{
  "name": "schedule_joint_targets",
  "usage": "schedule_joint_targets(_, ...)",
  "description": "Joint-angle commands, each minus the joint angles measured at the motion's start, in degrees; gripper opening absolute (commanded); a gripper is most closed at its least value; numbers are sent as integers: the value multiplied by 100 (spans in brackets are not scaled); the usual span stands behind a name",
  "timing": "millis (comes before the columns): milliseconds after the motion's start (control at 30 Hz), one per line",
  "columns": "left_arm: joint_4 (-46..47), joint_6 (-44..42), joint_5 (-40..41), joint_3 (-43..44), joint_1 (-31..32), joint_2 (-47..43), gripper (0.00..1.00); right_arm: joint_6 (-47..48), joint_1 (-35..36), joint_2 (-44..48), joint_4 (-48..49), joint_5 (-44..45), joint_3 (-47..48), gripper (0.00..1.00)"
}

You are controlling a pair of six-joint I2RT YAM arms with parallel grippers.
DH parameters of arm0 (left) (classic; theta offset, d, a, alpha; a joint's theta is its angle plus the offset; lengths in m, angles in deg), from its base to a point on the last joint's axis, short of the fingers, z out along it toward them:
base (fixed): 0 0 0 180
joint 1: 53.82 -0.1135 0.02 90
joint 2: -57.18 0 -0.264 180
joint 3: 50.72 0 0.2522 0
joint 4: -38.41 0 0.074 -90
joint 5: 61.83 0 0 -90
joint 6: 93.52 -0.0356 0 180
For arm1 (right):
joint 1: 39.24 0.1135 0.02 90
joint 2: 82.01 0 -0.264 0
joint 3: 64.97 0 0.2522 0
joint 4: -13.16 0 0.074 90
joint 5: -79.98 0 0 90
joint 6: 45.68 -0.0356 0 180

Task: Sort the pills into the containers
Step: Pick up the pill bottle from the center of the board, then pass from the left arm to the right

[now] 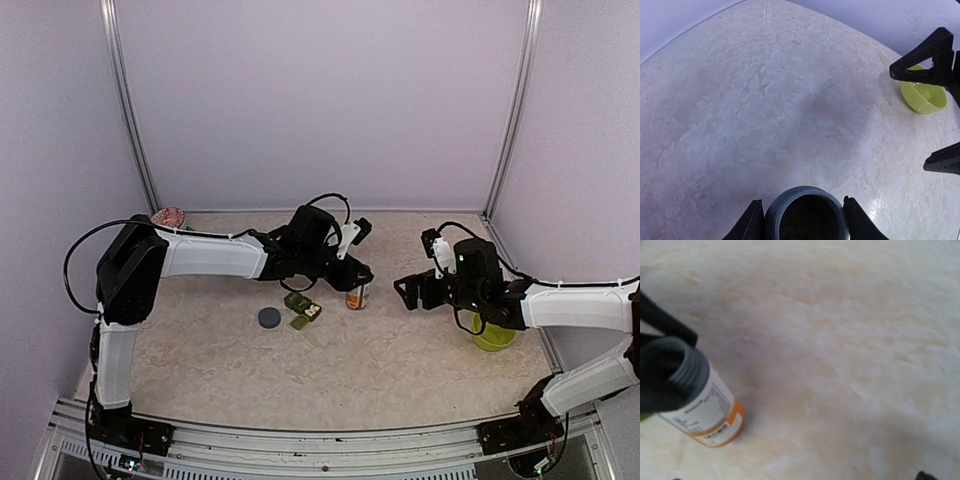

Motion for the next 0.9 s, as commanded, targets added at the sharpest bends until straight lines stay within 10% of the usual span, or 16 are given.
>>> schedule_joint_targets(0, 346, 162, -411, -184, -76, -679, 23, 347, -57, 105, 792, -764, -246, 100)
schedule_joint_targets(867, 2559, 1026, -2758, -1805, -50, -2422, 20, 701, 25, -18, 4460, -4369, -1008, 99)
